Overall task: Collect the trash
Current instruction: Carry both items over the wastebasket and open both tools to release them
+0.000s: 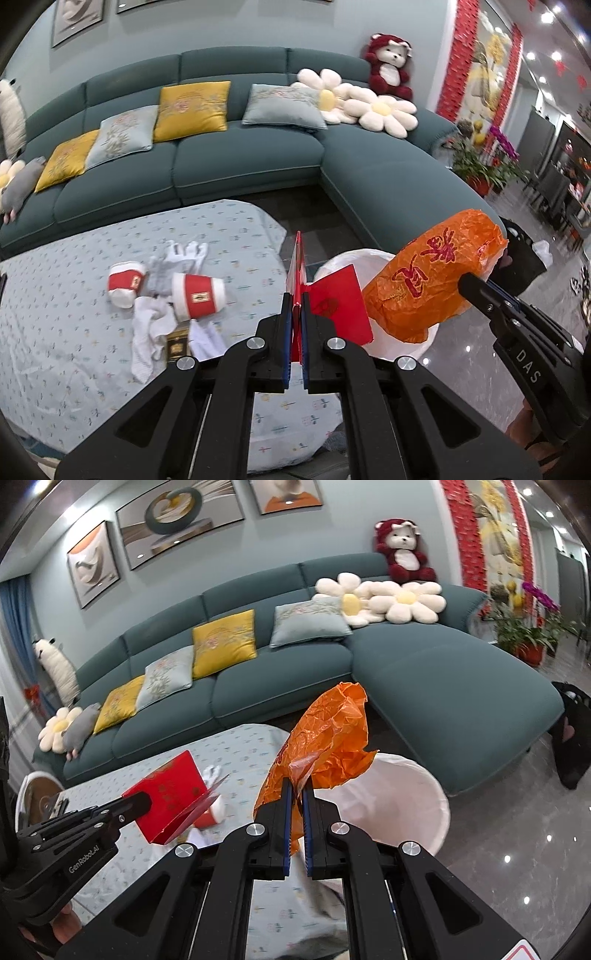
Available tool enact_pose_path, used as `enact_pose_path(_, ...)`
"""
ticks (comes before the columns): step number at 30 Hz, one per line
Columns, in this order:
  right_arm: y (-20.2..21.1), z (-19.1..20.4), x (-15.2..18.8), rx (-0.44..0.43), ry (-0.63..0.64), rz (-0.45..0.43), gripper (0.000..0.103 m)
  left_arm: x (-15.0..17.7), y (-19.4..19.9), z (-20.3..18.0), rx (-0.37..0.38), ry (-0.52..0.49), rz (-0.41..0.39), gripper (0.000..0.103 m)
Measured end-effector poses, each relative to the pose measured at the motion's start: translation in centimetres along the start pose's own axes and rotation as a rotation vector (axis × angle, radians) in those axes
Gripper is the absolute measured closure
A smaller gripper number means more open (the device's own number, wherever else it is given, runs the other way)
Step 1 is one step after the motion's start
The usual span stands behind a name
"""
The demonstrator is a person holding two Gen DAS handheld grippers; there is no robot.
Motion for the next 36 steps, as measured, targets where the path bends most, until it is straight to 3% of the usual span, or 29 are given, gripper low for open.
enact_pose_path(22, -4.7, -8.0, 0.6, 0.1, -0.098, 0.07, 0.097, -1.0, -8.4, -7.1, 0.119, -0.08, 0.114, 0.099)
enact_pose_path(36, -6.8, -7.9, 0.7, 0.127, -0.095, 0.096, 0.092, -1.2, -10.3, -7.1, 0.119, -0.05, 0.136, 0.087)
Point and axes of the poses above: each gripper's, at about its wrist camera, not at the fingertips, and y roughly against the way its jaws point, z to its left, x to its underside, the point moved 3 cm from there along -y, roughly the way its jaws point, and after that the axes turned 5 degrees about -y, right-handed, at the moved point
